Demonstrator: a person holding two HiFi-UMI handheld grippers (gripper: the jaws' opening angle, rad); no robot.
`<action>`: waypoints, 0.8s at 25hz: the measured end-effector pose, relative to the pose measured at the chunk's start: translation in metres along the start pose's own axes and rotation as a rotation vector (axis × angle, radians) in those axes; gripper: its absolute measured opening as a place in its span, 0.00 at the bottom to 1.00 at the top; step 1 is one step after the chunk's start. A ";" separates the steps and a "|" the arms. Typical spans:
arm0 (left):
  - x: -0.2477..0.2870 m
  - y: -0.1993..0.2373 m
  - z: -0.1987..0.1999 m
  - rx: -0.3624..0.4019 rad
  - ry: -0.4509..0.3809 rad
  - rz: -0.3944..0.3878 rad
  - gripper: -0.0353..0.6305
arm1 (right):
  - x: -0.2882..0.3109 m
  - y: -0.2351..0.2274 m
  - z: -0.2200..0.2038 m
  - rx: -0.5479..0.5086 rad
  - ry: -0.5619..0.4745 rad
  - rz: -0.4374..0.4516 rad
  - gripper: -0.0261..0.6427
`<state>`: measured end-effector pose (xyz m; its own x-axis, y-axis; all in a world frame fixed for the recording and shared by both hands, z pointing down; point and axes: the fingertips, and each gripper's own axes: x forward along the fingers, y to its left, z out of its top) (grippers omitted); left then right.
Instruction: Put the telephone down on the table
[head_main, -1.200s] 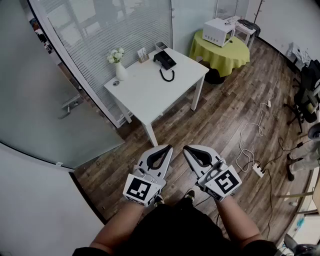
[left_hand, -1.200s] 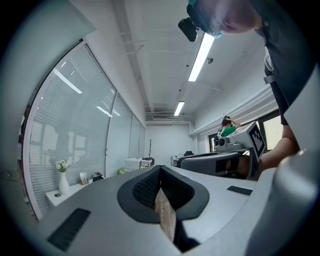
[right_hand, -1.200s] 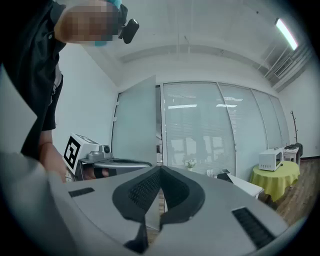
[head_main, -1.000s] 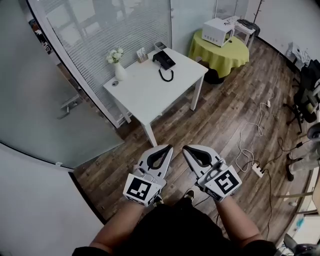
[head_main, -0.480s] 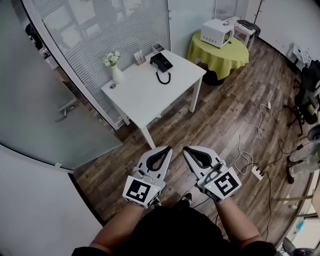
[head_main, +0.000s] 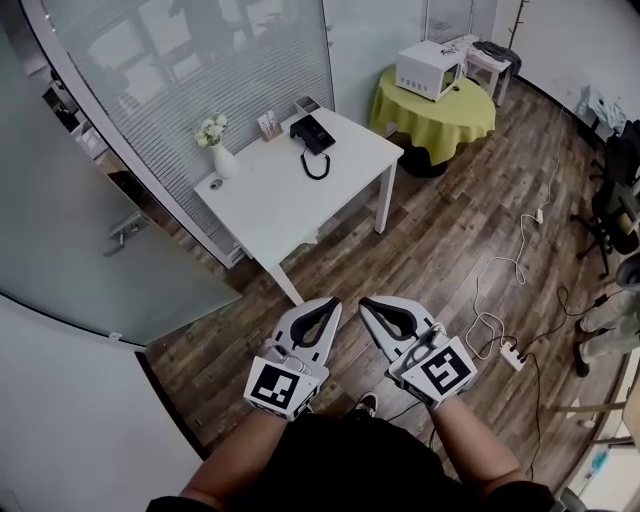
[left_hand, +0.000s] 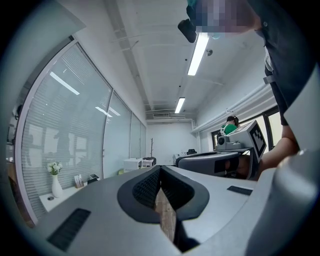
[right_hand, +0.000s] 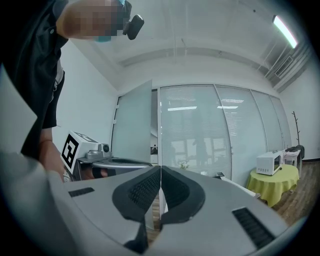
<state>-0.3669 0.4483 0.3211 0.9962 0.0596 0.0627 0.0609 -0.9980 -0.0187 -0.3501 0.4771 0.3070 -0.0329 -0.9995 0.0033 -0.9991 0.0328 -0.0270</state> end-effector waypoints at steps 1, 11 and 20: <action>0.005 -0.003 0.001 -0.001 -0.003 0.003 0.06 | -0.002 -0.005 0.000 -0.003 0.001 0.001 0.07; 0.050 0.010 -0.005 -0.018 -0.009 -0.003 0.06 | 0.007 -0.055 -0.004 0.020 -0.007 0.006 0.07; 0.097 0.072 -0.010 -0.039 -0.059 -0.084 0.06 | 0.072 -0.109 -0.005 0.017 0.009 -0.011 0.07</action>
<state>-0.2669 0.3821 0.3354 0.9897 0.1432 0.0033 0.1431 -0.9894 0.0230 -0.2441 0.4015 0.3155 -0.0221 -0.9997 0.0126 -0.9988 0.0215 -0.0437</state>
